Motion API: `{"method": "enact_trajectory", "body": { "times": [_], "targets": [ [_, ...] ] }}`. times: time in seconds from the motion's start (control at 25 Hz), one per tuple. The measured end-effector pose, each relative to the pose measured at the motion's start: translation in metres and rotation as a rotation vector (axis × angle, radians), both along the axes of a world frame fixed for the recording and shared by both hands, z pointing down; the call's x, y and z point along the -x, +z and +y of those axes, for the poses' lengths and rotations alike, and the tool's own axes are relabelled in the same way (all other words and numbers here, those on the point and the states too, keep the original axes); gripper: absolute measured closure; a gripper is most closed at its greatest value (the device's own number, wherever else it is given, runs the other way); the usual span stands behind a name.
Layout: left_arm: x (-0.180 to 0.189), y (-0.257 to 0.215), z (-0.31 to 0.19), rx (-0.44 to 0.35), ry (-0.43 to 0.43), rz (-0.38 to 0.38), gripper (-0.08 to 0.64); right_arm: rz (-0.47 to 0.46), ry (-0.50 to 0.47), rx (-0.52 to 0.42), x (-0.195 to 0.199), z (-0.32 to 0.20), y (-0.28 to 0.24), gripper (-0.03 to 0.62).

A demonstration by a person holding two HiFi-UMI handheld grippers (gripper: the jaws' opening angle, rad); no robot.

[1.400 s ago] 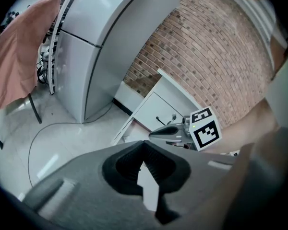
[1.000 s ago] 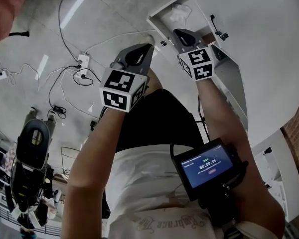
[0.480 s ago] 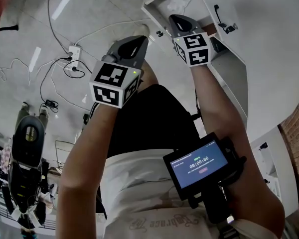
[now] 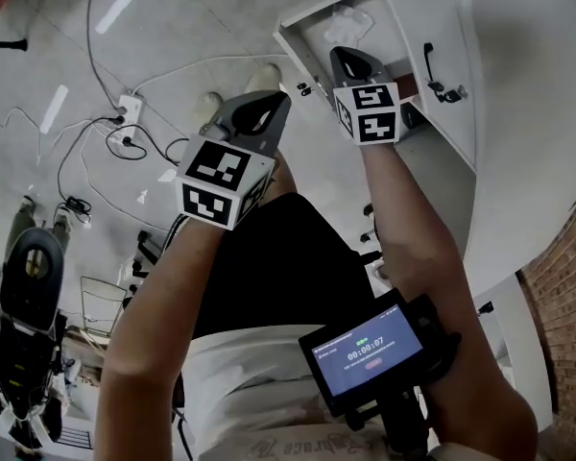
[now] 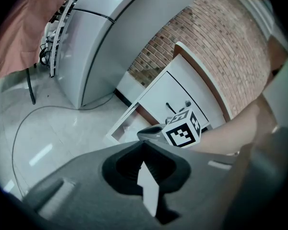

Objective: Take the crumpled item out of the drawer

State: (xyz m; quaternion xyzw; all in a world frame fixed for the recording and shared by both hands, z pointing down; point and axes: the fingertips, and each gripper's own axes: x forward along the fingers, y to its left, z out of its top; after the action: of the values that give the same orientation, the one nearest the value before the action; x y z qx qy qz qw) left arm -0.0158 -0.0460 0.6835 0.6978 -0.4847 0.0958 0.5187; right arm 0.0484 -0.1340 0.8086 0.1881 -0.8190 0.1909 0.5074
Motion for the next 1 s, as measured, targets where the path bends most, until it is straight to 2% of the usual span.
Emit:
{"method": "enact_trajectory", "body": {
  "times": [0.2,0.52,0.68,1.0],
  "targets": [
    [0.002,0.017,-0.005,-0.008,-0.015,-0.005,0.558,0.064,0.027,-0.004,-0.012,-0.008,0.032,0.584],
    [0.001,0.026,-0.010,-0.010,-0.040,0.001,0.558,0.169,0.001,0.002,-0.032,-0.015,0.069,0.584],
    [0.001,0.030,-0.009,-0.011,-0.053,0.010,0.558,0.198,0.030,-0.007,-0.037,-0.024,0.084,0.582],
    [0.008,0.038,0.002,0.005,-0.073,0.011,0.558,0.258,0.072,-0.002,-0.041,-0.031,0.108,0.491]
  ]
}}
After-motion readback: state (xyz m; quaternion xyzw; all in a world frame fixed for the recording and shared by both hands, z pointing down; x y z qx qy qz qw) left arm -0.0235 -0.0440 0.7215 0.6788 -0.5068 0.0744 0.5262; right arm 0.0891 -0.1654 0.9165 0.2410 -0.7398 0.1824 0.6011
